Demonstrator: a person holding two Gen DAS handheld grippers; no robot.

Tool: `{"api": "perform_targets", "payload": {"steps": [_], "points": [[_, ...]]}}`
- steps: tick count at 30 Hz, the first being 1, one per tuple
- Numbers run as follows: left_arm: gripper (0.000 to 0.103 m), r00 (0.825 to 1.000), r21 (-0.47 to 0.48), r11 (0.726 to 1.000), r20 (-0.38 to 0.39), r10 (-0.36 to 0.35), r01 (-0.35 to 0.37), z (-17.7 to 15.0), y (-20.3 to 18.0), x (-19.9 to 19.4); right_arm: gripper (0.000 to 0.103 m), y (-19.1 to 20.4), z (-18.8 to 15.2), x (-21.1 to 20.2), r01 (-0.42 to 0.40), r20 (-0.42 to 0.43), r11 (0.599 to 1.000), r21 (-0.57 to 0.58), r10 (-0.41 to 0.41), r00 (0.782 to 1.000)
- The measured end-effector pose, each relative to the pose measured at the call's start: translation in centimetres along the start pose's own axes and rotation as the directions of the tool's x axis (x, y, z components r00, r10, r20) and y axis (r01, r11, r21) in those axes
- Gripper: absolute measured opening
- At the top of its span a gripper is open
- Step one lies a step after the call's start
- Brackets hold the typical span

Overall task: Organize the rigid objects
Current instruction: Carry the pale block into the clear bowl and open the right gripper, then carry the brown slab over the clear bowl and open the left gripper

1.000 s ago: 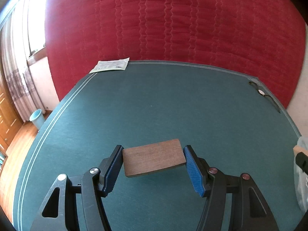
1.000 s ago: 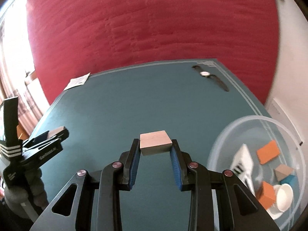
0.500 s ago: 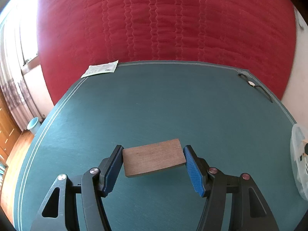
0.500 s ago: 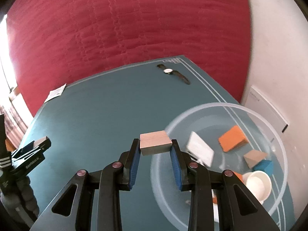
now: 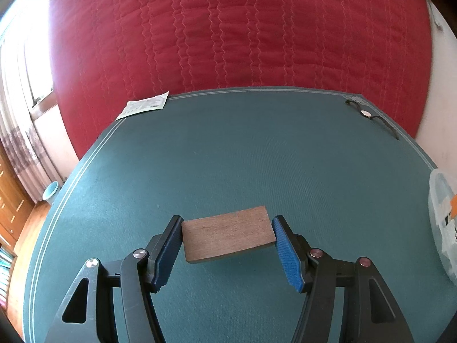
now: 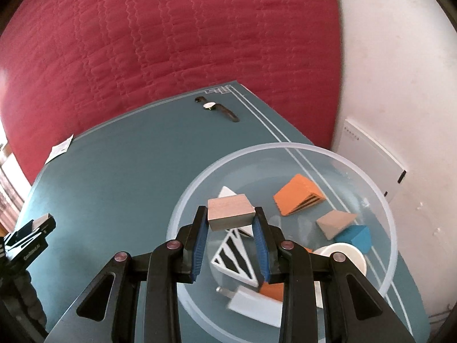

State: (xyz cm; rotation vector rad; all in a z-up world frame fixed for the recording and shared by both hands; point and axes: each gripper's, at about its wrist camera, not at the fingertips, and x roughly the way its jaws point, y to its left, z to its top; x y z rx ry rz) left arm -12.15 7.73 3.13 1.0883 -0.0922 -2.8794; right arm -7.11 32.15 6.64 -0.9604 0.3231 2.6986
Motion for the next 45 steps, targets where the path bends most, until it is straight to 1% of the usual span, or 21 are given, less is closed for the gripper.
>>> {"api": "perform_targets", "payload": {"steps": [6,8,9,10,13,19,24,26,30,36,39,45], "points": [[0.066,1.000,0.016,1.000,-0.008,0.002,-0.002,-0.3,-0.6,-0.3,0.033,-1.6,-0.1,-0.1,0.031,0.002,0.999,0.027,-0.031,1.000],[0.066,1.000,0.020,1.000,-0.018,-0.006,0.006,-0.4,-0.9,-0.3,0.036,-2.2,-0.2,-0.3,0.039,0.001,0.999,0.033,-0.039,0.999],[0.066,1.000,0.023,1.000,-0.021,-0.008,0.009,-0.4,-1.0,-0.3,0.040,-2.4,-0.3,-0.4,0.046,0.002,0.998,0.035,-0.046,0.999],[0.066,1.000,0.028,1.000,-0.023,-0.009,0.010,-0.5,-1.2,-0.4,0.041,-2.7,-0.3,-0.5,0.050,0.003,0.998,0.036,-0.051,0.999],[0.066,0.999,0.042,0.999,-0.029,-0.020,0.021,-0.5,-1.8,-0.5,0.041,-3.4,-0.6,-0.9,0.062,0.005,0.997,0.042,-0.062,0.998],[0.066,0.998,0.080,0.995,-0.023,-0.062,0.064,-0.4,-3.3,-1.5,0.041,-5.1,-1.2,-1.5,0.085,0.011,0.995,0.055,-0.086,0.996],[0.066,0.993,0.113,0.987,-0.020,-0.117,0.119,-0.1,-5.0,-2.3,0.041,-5.5,-1.9,-2.5,0.121,0.042,0.992,0.023,-0.122,0.992],[0.066,0.989,0.129,0.981,-0.024,-0.145,0.147,0.0,-5.9,-2.6,0.041,-5.7,-2.0,-2.7,0.125,0.051,0.992,0.014,-0.126,0.991],[0.066,0.976,0.179,0.960,-0.036,-0.214,0.217,-0.1,-8.0,-3.4,0.042,-6.3,-2.3,-2.8,0.122,0.054,0.992,0.018,-0.123,0.991],[0.066,0.947,0.229,0.918,-0.067,-0.316,0.322,0.0,-10.9,-4.5,0.042,-6.8,-3.0,-2.7,0.115,0.048,0.993,0.031,-0.117,0.992],[0.066,0.937,0.255,0.902,-0.070,-0.342,0.348,0.2,-12.2,-5.0,0.042,-7.0,-3.2,-2.8,0.111,0.045,0.993,0.036,-0.112,0.993],[0.066,0.929,0.315,0.876,-0.057,-0.366,0.365,0.4,-14.5,-6.2,0.042,-7.7,-3.3,-2.7,0.107,0.045,0.993,0.053,-0.110,0.993]]}}
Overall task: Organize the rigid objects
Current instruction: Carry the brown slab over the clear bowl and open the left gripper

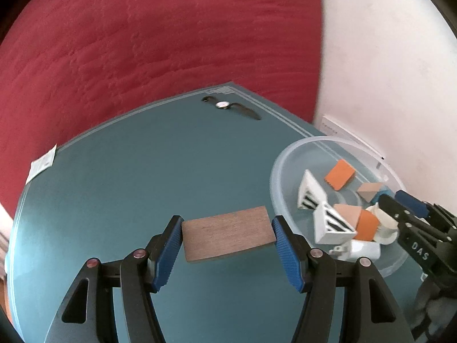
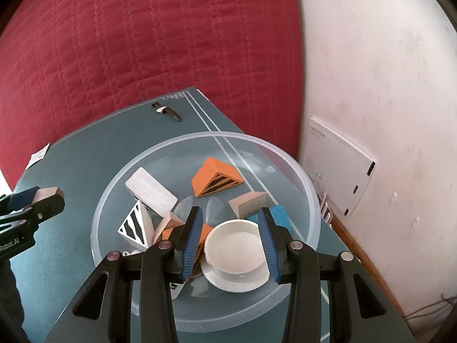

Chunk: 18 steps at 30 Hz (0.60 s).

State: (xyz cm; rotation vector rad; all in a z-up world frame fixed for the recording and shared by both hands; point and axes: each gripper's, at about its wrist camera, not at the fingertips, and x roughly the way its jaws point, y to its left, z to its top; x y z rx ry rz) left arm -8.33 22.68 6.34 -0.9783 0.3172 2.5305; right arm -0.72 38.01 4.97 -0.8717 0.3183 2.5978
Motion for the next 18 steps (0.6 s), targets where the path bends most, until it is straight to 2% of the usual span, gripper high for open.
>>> {"api": "perform_targets", "payload": {"steps": [3,6,10,18], "points": [[0.066,1.000,0.026,1.000,0.001,-0.010,0.010,0.3,-1.0,0.1,0.043,-0.5,-0.1,-0.1,0.006,0.005,1.000,0.015,-0.006,1.000],[0.066,1.000,0.052,0.998,0.000,-0.023,0.023,0.7,-2.0,0.2,0.052,-1.0,0.0,-0.3,0.026,0.022,0.999,0.031,-0.027,0.999],[0.066,0.999,0.084,0.996,0.006,-0.035,0.035,1.3,-3.4,0.4,0.053,-1.5,0.1,-0.6,0.042,0.044,0.998,0.044,-0.044,0.998],[0.066,0.998,0.132,0.989,0.003,-0.070,0.069,1.9,-6.1,0.9,0.054,-2.0,0.1,-0.3,0.048,0.032,0.997,0.055,-0.050,0.998]]}}
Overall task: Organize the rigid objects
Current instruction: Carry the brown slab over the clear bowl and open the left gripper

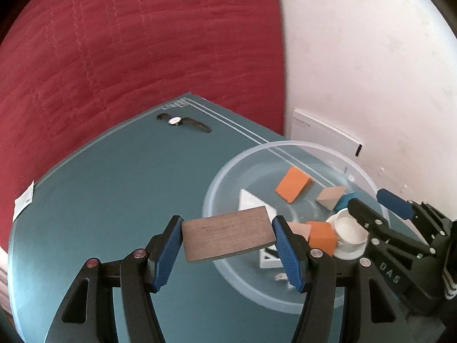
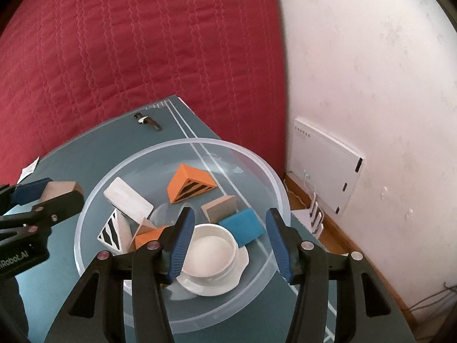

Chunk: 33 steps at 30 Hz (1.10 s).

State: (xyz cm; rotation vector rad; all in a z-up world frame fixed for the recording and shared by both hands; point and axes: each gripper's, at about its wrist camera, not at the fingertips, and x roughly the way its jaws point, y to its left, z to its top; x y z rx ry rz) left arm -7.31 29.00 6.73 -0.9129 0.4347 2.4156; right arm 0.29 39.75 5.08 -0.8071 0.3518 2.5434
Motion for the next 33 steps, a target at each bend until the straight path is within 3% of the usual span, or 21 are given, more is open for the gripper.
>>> {"api": "perform_targets", "payload": {"steps": [7,29,33], "points": [[0.066,1.000,0.020,1.000,-0.010,-0.022,0.022,0.9,-1.0,1.1,0.058,-0.9,0.2,0.0,0.037,0.030,0.999,0.012,-0.037,0.999],[0.067,0.995,0.025,0.996,-0.040,-0.089,0.090,1.9,-2.9,2.7,0.059,-2.3,1.0,0.3,0.063,0.040,0.996,0.055,-0.065,0.997],[0.079,0.995,0.018,0.995,-0.025,-0.100,0.101,2.0,-2.9,2.7,0.060,-2.5,0.9,0.3,0.067,0.040,0.996,0.062,-0.070,0.997]]}}
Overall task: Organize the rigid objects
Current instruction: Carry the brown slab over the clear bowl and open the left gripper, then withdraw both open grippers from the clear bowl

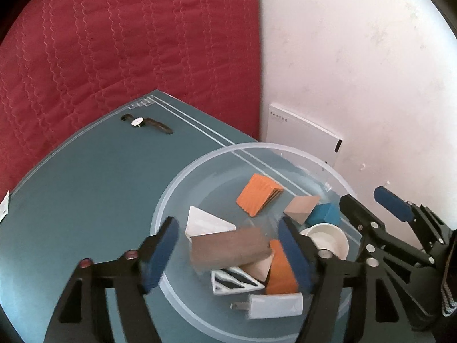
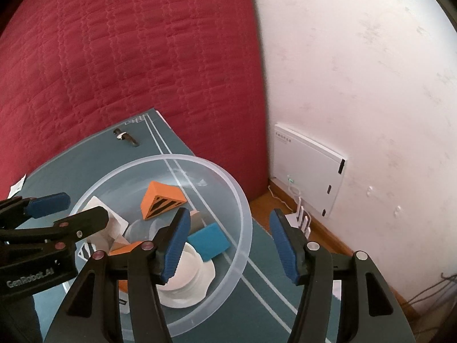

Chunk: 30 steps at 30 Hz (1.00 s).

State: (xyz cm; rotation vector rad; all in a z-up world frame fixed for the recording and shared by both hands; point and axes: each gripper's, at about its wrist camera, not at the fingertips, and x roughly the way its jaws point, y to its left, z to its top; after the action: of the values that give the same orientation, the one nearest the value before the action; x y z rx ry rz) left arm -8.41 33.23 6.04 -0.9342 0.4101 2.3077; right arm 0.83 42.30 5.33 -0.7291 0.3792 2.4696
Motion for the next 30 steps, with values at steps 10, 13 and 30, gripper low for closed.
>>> {"api": "perform_targets", "payload": {"steps": [10,13,30], "points": [[0.081,0.999,-0.029,0.999,-0.009,0.044,-0.045,-0.8,1.3,0.2,0.062,-0.1,-0.1,0.0,-0.001,-0.001,1.000,0.002,0.001,1.000],[0.082,0.998,-0.041,0.997,-0.015,0.061,-0.061,-1.0,2.0,0.3,0.065,-0.2,-0.1,-0.1,-0.003,-0.002,1.000,0.002,0.003,1.000],[0.102,0.984,-0.043,0.983,0.024,0.179,-0.178,-4.1,4.7,-2.2,0.095,0.6,-0.9,-1.1,-0.069,-0.076,0.997,0.016,0.070,0.995]]}}
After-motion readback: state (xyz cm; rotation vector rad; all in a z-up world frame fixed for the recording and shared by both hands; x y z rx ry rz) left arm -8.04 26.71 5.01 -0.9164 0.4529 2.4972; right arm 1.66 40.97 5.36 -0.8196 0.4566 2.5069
